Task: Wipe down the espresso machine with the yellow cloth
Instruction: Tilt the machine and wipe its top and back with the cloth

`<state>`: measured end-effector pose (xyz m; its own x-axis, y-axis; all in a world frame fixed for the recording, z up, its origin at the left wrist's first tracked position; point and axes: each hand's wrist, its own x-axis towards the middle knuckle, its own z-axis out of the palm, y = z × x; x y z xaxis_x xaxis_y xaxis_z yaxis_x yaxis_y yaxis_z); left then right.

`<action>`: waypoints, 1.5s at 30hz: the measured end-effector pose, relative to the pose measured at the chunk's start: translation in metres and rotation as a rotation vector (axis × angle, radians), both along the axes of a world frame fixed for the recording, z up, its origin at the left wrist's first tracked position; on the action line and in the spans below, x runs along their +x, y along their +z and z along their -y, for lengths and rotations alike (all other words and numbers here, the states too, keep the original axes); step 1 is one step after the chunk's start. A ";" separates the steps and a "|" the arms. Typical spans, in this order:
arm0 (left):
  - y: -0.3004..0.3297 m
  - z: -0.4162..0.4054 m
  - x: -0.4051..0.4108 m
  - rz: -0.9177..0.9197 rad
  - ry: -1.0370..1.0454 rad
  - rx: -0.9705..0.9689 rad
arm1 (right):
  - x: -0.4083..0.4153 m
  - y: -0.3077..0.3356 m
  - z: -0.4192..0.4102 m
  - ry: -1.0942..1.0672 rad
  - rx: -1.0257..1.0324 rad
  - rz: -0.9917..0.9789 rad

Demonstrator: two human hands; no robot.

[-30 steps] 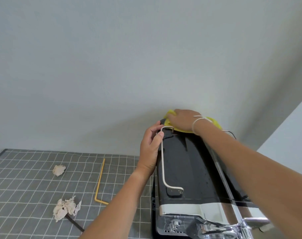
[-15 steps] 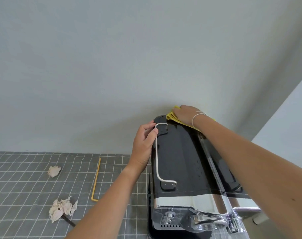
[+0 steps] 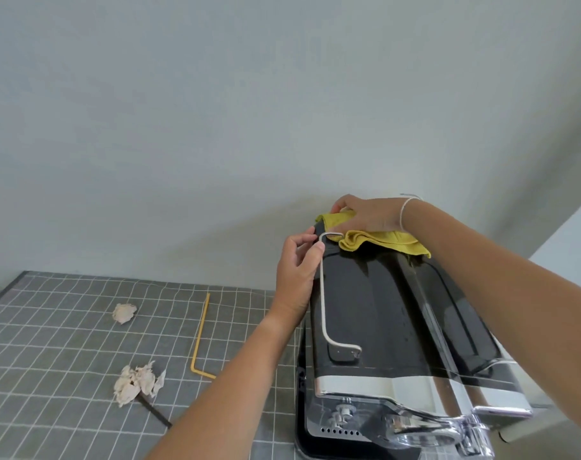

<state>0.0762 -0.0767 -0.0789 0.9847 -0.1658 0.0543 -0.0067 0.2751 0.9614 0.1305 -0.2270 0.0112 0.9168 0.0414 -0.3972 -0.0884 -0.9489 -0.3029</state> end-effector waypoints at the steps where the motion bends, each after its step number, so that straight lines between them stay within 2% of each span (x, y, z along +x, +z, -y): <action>1: 0.001 0.000 -0.001 -0.001 -0.001 -0.002 | 0.004 0.000 -0.003 0.014 -0.023 -0.016; 6: 0.000 -0.001 -0.001 0.000 0.009 0.009 | 0.009 0.000 -0.009 0.045 -0.039 -0.010; 12: -0.001 -0.001 -0.003 0.008 -0.006 -0.007 | 0.008 0.013 -0.008 0.115 -0.037 -0.165; 15: -0.001 -0.002 -0.002 0.004 -0.004 -0.009 | 0.014 0.011 -0.010 0.116 -0.041 -0.121; 18: -0.002 -0.003 -0.002 0.003 -0.019 -0.021 | 0.018 0.002 -0.007 0.073 -0.073 0.082; 20: -0.001 -0.003 -0.002 0.002 -0.016 -0.028 | 0.015 -0.005 -0.005 0.047 -0.042 0.149; 23: 0.000 -0.003 -0.001 0.029 0.009 0.009 | 0.006 -0.011 0.001 -0.014 -0.007 0.156; 27: 0.002 -0.007 0.000 0.059 0.019 0.081 | -0.006 -0.006 0.018 -0.105 -0.066 0.099; 32: 0.005 -0.011 0.005 0.180 0.037 0.294 | -0.042 0.003 0.062 -0.340 -0.100 0.049; 34: 0.009 -0.011 0.011 0.243 0.022 0.409 | -0.059 -0.004 0.080 -0.459 0.072 0.039; 37: 0.019 -0.009 0.022 0.267 -0.018 0.492 | -0.087 -0.018 0.084 -0.680 0.526 0.052; 42: 0.031 -0.005 0.032 0.307 -0.062 0.576 | -0.112 -0.045 0.080 -0.823 0.723 0.262; 45: 0.029 -0.004 0.033 0.262 -0.059 0.559 | -0.118 -0.050 0.077 -0.863 1.033 0.280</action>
